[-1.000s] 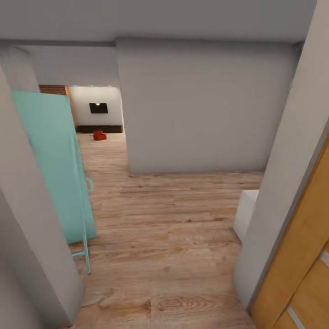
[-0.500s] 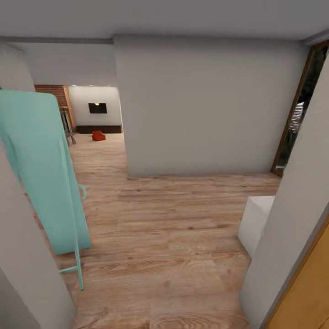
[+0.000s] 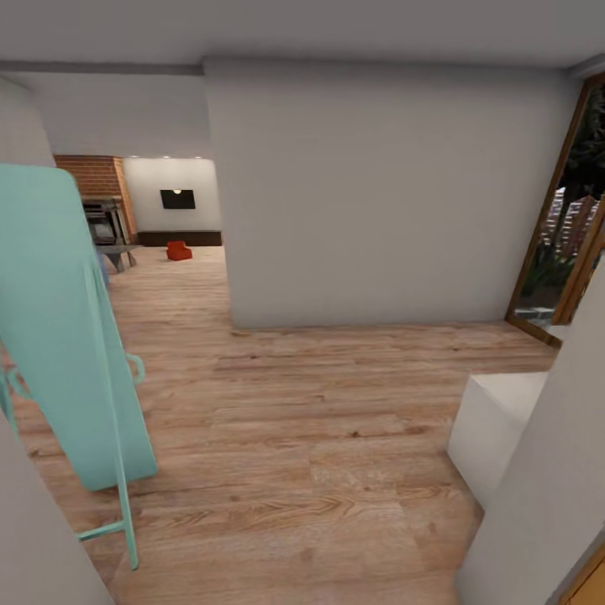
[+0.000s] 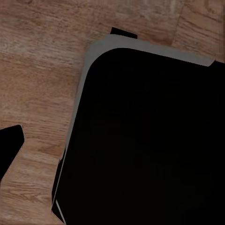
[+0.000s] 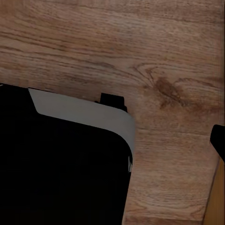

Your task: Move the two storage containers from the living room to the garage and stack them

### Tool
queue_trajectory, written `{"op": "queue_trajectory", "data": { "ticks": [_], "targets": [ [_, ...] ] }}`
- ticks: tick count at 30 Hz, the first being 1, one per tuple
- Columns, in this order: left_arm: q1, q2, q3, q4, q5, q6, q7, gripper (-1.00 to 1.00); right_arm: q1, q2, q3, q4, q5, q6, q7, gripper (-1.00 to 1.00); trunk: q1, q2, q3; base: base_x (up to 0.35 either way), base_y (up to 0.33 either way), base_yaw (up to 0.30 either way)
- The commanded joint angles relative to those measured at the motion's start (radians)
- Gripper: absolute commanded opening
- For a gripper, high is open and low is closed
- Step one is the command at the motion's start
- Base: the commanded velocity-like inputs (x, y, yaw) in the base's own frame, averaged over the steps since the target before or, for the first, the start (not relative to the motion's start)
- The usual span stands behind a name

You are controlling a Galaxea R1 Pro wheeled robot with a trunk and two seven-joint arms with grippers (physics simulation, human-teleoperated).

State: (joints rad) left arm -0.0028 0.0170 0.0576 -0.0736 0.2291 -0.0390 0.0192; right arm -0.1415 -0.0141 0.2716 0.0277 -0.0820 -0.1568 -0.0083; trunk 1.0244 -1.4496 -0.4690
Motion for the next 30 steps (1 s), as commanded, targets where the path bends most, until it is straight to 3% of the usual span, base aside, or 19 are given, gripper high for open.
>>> {"op": "queue_trajectory", "data": {
  "ticks": [1,30],
  "targets": [
    [0.000,0.000,0.005,0.000,0.001,-0.002,0.000,1.00,-0.001,0.000,0.008,0.003,-0.008,-0.006,-0.001,1.00,0.001,0.000,-0.001,0.322,0.000,0.000],
    [0.000,-0.002,0.005,0.000,0.003,-0.001,0.001,1.00,-0.001,0.000,0.009,0.003,-0.008,-0.006,-0.001,1.00,0.001,0.000,-0.001,0.322,0.000,0.000]
  ]
}}
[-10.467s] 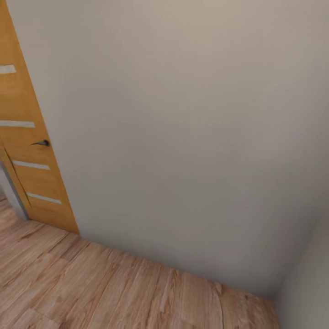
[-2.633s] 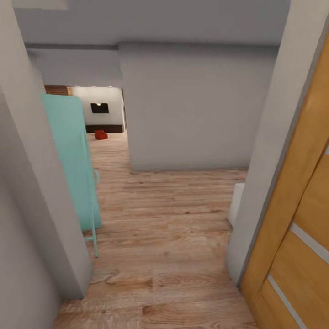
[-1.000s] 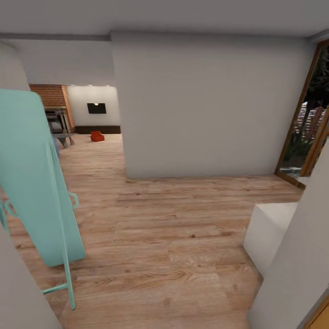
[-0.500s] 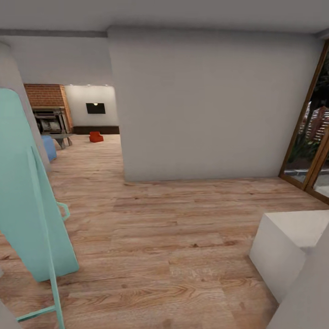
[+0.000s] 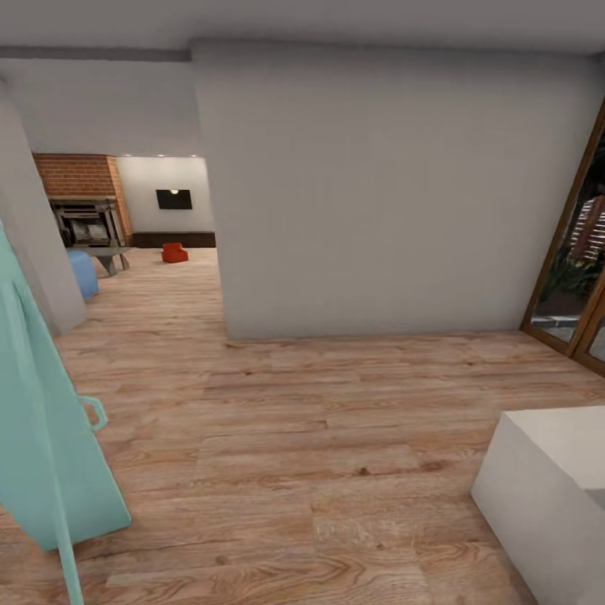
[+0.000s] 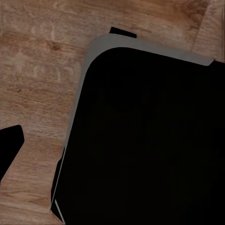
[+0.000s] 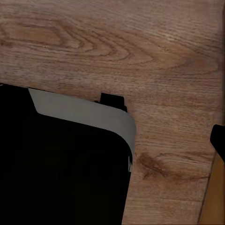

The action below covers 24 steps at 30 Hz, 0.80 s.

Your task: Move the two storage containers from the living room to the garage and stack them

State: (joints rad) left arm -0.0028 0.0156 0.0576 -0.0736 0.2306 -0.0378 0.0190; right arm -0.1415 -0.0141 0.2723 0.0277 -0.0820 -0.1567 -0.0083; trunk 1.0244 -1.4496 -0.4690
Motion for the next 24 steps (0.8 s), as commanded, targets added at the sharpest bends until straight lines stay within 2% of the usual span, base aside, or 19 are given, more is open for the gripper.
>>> {"op": "queue_trajectory", "data": {
  "ticks": [1,24],
  "targets": [
    [0.000,0.000,0.005,0.000,0.001,-0.002,0.001,1.00,-0.001,0.000,0.008,0.003,-0.008,-0.006,-0.001,1.00,0.001,0.000,-0.001,0.322,0.000,0.000],
    [0.000,0.001,0.005,0.000,0.001,-0.002,0.001,1.00,-0.001,0.004,0.012,0.003,-0.007,-0.006,0.000,1.00,0.001,0.000,-0.001,0.322,0.000,0.000]
  ]
}}
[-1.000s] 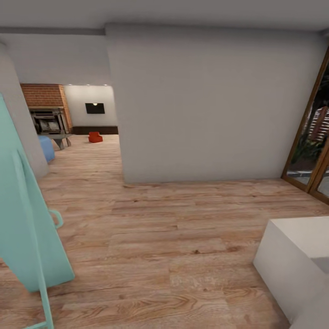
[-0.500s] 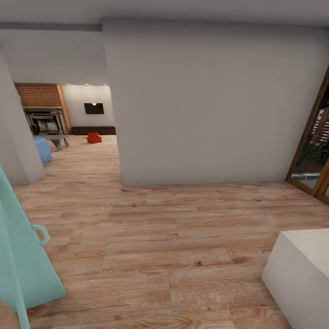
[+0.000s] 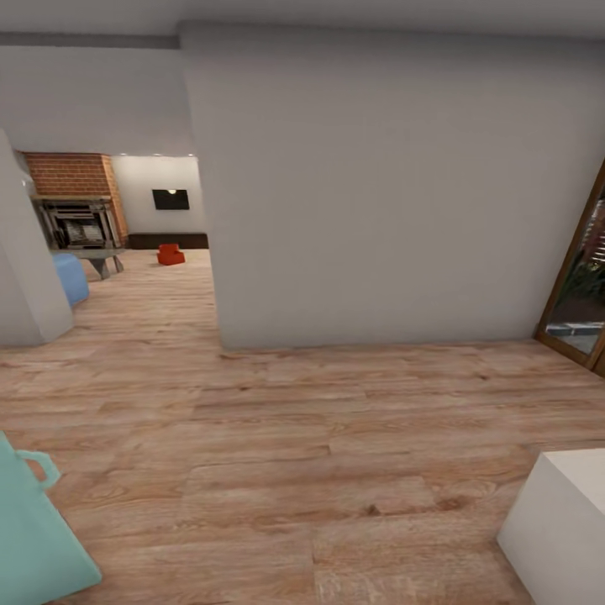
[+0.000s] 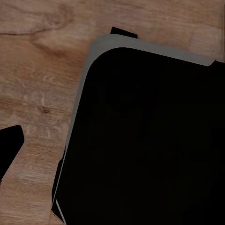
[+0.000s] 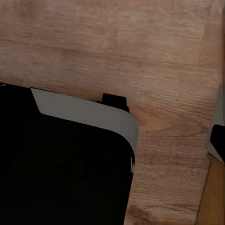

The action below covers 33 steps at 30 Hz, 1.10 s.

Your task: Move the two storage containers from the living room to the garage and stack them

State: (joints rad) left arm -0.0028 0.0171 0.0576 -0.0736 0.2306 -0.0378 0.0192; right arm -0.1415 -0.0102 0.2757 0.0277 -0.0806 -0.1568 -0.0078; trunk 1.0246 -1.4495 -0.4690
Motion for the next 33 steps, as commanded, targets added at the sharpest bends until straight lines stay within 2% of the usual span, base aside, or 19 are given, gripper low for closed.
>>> {"op": "queue_trajectory", "data": {
  "ticks": [1,8,22,33],
  "targets": [
    [0.000,0.000,0.005,0.000,0.001,-0.002,0.001,1.00,-0.001,0.001,0.007,0.003,-0.009,-0.006,-0.001,1.00,0.000,0.000,-0.001,0.322,0.000,0.000],
    [0.000,0.000,0.005,0.000,0.001,-0.002,0.001,1.00,-0.001,0.000,0.006,0.003,-0.011,-0.006,-0.001,1.00,0.000,0.000,-0.001,0.322,0.000,0.041],
    [0.000,-0.002,0.005,0.000,0.001,-0.002,0.001,1.00,-0.001,-0.001,0.005,0.003,-0.011,-0.006,-0.001,1.00,0.000,0.000,-0.001,0.322,0.000,0.195],
    [0.000,-0.002,0.005,0.000,0.001,-0.002,0.000,1.00,-0.001,0.001,-0.001,0.003,-0.013,-0.006,-0.001,1.00,0.000,0.000,-0.001,0.322,0.000,0.020]
  ]
}}
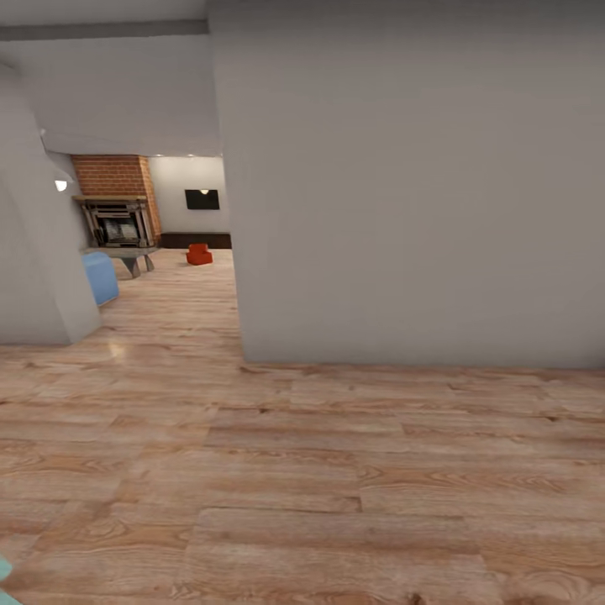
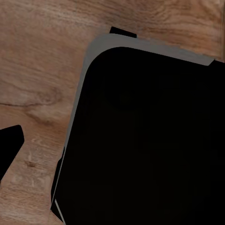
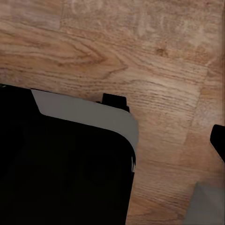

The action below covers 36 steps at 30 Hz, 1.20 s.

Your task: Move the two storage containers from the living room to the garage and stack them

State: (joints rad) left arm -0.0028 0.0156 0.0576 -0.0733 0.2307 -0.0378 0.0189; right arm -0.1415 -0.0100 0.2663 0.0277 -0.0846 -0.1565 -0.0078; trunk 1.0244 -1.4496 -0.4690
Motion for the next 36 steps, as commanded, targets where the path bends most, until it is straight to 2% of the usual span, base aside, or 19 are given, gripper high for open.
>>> {"op": "queue_trajectory", "data": {
  "ticks": [1,16,36],
  "targets": [
    [0.000,0.000,0.005,0.000,0.001,-0.002,0.001,1.00,-0.001,0.001,0.008,0.003,-0.009,-0.006,-0.001,1.00,0.001,0.000,-0.001,0.322,0.000,0.000],
    [0.000,0.000,0.005,0.001,0.001,-0.002,0.001,1.00,-0.001,0.001,0.012,0.003,-0.007,-0.006,-0.001,1.00,0.001,0.000,-0.001,0.322,0.000,0.004],
    [0.000,0.000,0.005,0.001,0.001,-0.002,0.001,1.00,-0.001,-0.001,0.008,0.003,-0.012,-0.006,-0.001,1.00,0.001,0.000,-0.001,0.322,0.000,0.240]
  ]
}}
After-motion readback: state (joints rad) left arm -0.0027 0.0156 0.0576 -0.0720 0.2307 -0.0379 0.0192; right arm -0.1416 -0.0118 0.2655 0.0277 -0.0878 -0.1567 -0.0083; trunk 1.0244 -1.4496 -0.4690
